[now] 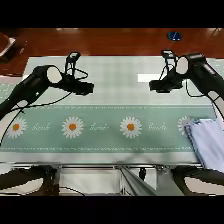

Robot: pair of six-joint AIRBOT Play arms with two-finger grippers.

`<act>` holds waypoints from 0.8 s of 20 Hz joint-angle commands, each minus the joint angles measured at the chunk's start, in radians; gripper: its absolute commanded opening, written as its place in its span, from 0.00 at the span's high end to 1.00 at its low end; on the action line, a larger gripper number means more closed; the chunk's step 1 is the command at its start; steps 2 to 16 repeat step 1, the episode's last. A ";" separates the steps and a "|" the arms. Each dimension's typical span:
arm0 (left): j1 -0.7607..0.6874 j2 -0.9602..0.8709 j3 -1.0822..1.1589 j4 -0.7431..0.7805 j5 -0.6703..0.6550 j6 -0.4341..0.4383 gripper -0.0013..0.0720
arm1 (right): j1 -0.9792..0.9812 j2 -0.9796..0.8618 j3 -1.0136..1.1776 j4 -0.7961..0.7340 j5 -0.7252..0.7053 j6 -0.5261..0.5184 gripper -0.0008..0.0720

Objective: Fold the shirts.

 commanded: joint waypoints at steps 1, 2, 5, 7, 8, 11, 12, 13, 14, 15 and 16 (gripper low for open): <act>0.000 -0.003 0.001 0.000 -0.001 -0.001 0.96 | 0.001 -0.001 0.001 -0.001 0.000 0.002 0.95; 0.000 -0.003 0.001 0.000 -0.001 -0.001 0.96 | 0.001 -0.001 0.001 -0.001 0.000 0.002 0.95; 0.000 -0.003 0.001 0.000 -0.001 -0.001 0.96 | 0.001 -0.001 0.001 -0.001 0.000 0.002 0.95; 0.000 -0.003 0.001 0.000 -0.001 -0.001 0.96 | 0.001 -0.001 0.001 -0.001 0.000 0.002 0.95; 0.000 -0.003 0.001 0.000 -0.001 -0.001 0.96 | 0.001 -0.001 0.001 -0.001 0.000 0.002 0.95; 0.000 -0.003 0.001 0.000 -0.001 -0.001 0.96 | 0.001 -0.001 0.001 -0.001 0.000 0.002 0.95; 0.000 -0.003 0.001 0.000 -0.001 -0.001 0.96 | 0.001 -0.001 0.001 -0.001 0.000 0.002 0.95; 0.000 -0.003 0.001 0.000 -0.001 -0.001 0.96 | 0.001 -0.001 0.001 -0.001 0.000 0.002 0.95; 0.000 -0.003 0.001 0.000 -0.001 -0.001 0.96 | 0.001 -0.001 0.001 -0.001 0.000 0.002 0.95; 0.000 -0.003 0.001 0.000 -0.001 -0.001 0.96 | 0.001 -0.001 0.001 -0.001 0.000 0.002 0.95; 0.000 -0.003 0.001 0.000 -0.001 -0.001 0.96 | 0.001 -0.001 0.001 -0.001 0.000 0.002 0.95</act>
